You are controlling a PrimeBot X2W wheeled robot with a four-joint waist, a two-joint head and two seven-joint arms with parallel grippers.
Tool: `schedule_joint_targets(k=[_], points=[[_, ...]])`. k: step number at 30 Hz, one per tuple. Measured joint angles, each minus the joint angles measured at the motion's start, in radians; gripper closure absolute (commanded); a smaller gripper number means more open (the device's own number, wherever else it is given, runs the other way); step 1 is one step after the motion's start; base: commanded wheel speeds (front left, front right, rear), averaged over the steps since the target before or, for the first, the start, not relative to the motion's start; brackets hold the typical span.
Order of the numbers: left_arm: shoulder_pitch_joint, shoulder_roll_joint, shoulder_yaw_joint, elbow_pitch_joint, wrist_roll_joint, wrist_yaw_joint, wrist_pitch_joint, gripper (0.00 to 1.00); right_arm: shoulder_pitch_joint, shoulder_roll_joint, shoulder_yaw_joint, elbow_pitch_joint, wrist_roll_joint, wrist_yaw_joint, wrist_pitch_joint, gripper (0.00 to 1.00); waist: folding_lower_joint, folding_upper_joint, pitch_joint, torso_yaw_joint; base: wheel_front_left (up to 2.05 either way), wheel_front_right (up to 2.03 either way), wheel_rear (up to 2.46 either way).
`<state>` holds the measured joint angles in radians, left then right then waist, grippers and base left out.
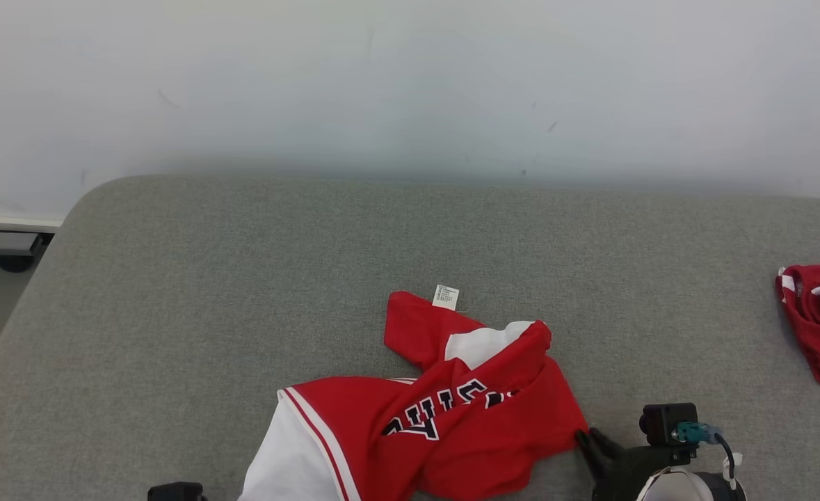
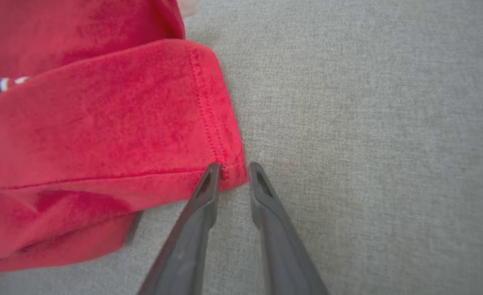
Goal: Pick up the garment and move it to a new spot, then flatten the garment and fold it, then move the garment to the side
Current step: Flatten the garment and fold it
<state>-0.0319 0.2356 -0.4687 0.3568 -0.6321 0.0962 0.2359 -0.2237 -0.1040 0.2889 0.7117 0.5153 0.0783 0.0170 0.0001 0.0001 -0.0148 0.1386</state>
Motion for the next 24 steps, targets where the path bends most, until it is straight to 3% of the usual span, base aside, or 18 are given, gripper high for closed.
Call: schedule_joint_targets(k=[18, 19, 20, 21, 22, 24], points=[[-0.018, 0.017, 0.013, 0.037, 0.011, 0.000, -0.071, 1.00, -0.032, 0.001, -0.010, 0.078, 0.021, 0.022, -0.079, 1.00, -0.0001, 0.0000, -0.010, -0.011, 0.00, 0.00, 0.00], [-0.018, 0.017, 0.013, 0.036, 0.011, 0.000, -0.077, 1.00, -0.034, 0.001, -0.013, 0.077, 0.022, 0.025, -0.089, 0.56, -0.0002, 0.0000, -0.010, -0.011, 0.00, 0.00, 0.00], [-0.018, 0.017, 0.013, 0.036, 0.011, 0.000, -0.077, 0.64, -0.034, 0.001, -0.013, 0.077, 0.022, 0.025, -0.089, 0.00, -0.0002, 0.0000, -0.010, -0.011, 0.00, 0.00, 0.00], [-0.016, 0.017, 0.016, 0.034, 0.014, 0.000, -0.085, 0.17, -0.034, 0.001, -0.016, 0.076, 0.024, 0.025, -0.096, 0.00, -0.0002, 0.0000, -0.010, -0.012, 0.00, 0.00, 0.00], [-0.015, 0.016, 0.023, 0.030, 0.015, 0.000, -0.096, 0.00, -0.033, 0.000, -0.019, 0.074, 0.029, 0.027, -0.104, 0.00, -0.0001, 0.0000, -0.011, -0.012, 0.00, 0.00, 0.00], [-0.014, 0.020, 0.040, 0.009, 0.015, 0.001, -0.117, 0.00, -0.032, -0.009, -0.021, 0.066, 0.029, 0.027, -0.120, 0.00, -0.0002, 0.0000, -0.012, -0.012, 0.00, 0.00, 0.00]])
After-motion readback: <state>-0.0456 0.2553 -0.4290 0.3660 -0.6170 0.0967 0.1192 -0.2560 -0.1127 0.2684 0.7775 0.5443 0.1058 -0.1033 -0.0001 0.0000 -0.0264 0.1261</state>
